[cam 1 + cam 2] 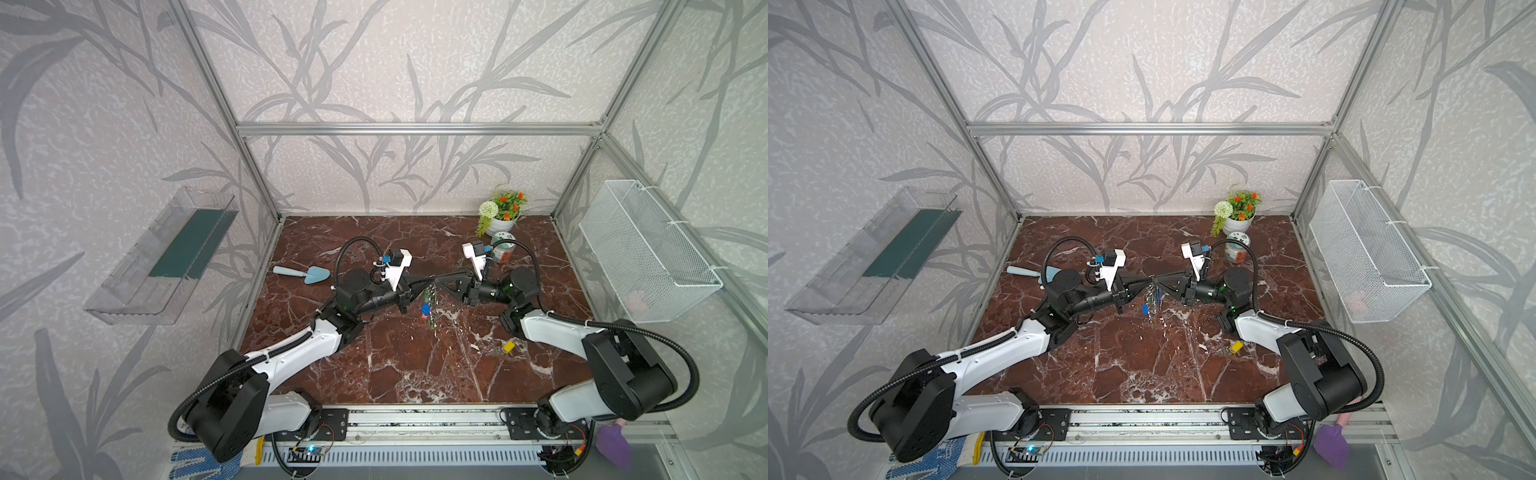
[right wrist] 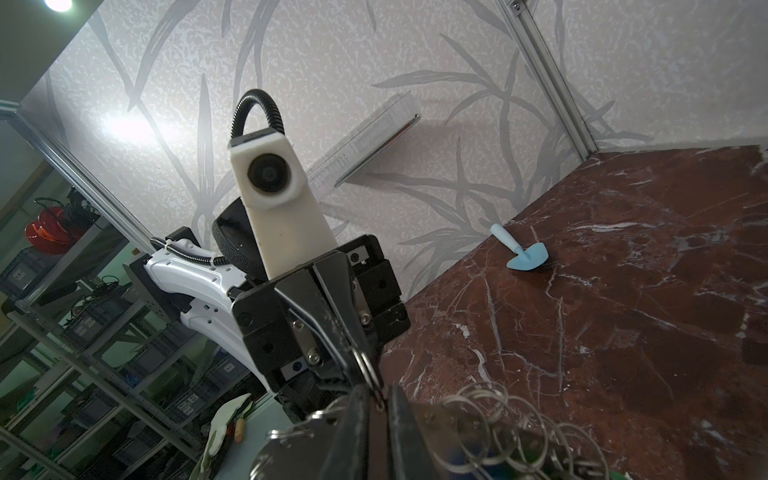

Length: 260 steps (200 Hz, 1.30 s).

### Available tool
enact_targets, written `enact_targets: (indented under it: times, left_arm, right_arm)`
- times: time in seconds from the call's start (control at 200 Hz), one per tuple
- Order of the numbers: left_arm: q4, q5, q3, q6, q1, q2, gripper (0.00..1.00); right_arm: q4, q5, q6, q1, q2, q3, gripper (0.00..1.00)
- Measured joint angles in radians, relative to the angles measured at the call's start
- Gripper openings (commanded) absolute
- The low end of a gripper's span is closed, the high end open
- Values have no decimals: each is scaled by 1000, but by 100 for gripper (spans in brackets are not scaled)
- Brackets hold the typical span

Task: Put the keys on the keyring

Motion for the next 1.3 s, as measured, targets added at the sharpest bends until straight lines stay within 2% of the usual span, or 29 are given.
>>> enact_targets:
  times: [0.34, 0.51, 0.635, 0.905, 1.02, 1.3]
  left_arm:
    - [21, 10, 0, -9, 5, 14, 0]
    - [25, 19, 0, -8, 6, 16, 0]
    - [25, 26, 0, -8, 6, 21, 0]
    - [26, 35, 0, -12, 11, 31, 0]
    - [27, 36, 0, -18, 11, 32, 0]
    - [19, 36, 0, -20, 11, 28, 0]
  right_arm:
    - [24, -4, 28, 0, 17, 0, 6]
    - [35, -6, 44, 0, 18, 0, 14]
    - [51, -7, 53, -1, 23, 0, 16]
    - [71, -10, 74, -2, 40, 0, 8]
    - [86, -10, 82, -3, 50, 0, 0]
    - [100, -11, 82, -3, 56, 0, 0]
